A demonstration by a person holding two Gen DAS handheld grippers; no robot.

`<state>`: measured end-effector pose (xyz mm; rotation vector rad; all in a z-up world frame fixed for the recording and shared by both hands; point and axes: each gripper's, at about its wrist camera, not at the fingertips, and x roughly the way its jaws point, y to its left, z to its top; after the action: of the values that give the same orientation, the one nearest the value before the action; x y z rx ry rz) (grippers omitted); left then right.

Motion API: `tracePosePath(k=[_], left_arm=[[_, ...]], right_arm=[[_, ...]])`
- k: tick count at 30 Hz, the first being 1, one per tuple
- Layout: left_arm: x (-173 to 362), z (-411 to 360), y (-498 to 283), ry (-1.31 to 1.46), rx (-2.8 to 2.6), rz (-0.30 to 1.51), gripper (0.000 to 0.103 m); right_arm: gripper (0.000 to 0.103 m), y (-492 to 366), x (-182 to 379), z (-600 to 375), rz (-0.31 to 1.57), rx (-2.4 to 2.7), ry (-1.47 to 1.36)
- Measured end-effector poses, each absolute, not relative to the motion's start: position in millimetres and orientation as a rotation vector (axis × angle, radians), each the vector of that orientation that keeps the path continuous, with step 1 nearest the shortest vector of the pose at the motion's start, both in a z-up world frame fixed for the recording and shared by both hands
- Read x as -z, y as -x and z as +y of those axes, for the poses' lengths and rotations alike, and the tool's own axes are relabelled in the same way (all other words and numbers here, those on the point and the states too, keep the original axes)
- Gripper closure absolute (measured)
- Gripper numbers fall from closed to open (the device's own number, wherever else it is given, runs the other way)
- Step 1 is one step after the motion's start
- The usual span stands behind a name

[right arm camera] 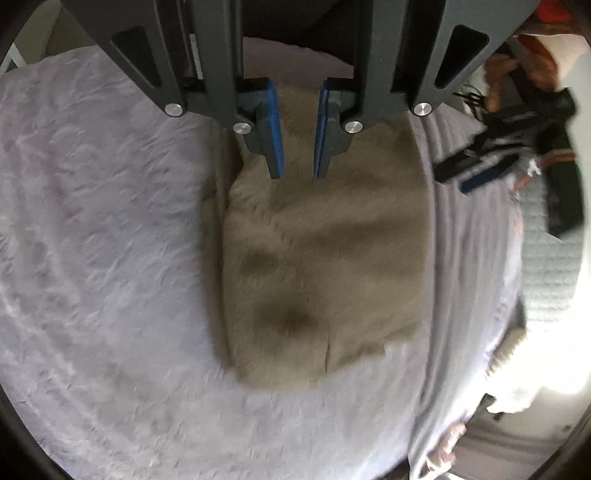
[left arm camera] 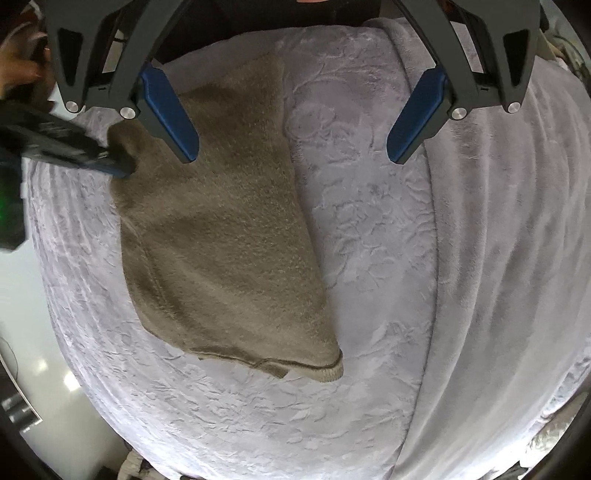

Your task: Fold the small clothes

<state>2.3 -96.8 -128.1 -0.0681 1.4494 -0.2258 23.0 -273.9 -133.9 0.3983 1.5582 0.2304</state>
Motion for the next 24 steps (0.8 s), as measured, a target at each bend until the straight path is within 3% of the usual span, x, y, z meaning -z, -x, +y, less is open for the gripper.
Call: tracePosePath(k=[4, 10, 12, 14, 16, 21, 24], left_arm=[[116.1, -91.5, 0.0, 0.035, 0.223, 1.414, 0.001], [113.7, -78.9, -0.6, 0.034, 0.224, 1.409, 0.001], [111.2, -79.7, 0.5, 0.021, 0.234, 1.403, 0.001], [108.2, -82.8, 2.1, -0.003, 0.244, 1.397, 0.001], [105.2, -87.5, 3.8, -0.033, 0.242, 1.394, 0.001], [96.2, -94.6, 5.9, -0.074, 0.243, 1.372, 0.001], [94.2, -89.7, 3.9, -0.044, 0.228, 1.375, 0.001]], right_arm=[[0.086, -2.4, 163.1, -283.1, 1.643, -0.165, -0.354], [0.082, 7.2, 140.7, -308.8, 1.630, -0.126, -0.434], [0.071, 1.0, 129.8, -306.2, 1.611, -0.111, -0.403], [0.053, -3.4, 115.5, -301.7, 1.581, -0.110, -0.381], [0.051, -12.0, 103.0, -289.9, 1.553, -0.118, -0.362], [0.020, -29.7, 76.7, -263.6, 1.494, -0.087, -0.222], [0.016, -35.5, 63.8, -244.5, 1.450, -0.081, -0.180]])
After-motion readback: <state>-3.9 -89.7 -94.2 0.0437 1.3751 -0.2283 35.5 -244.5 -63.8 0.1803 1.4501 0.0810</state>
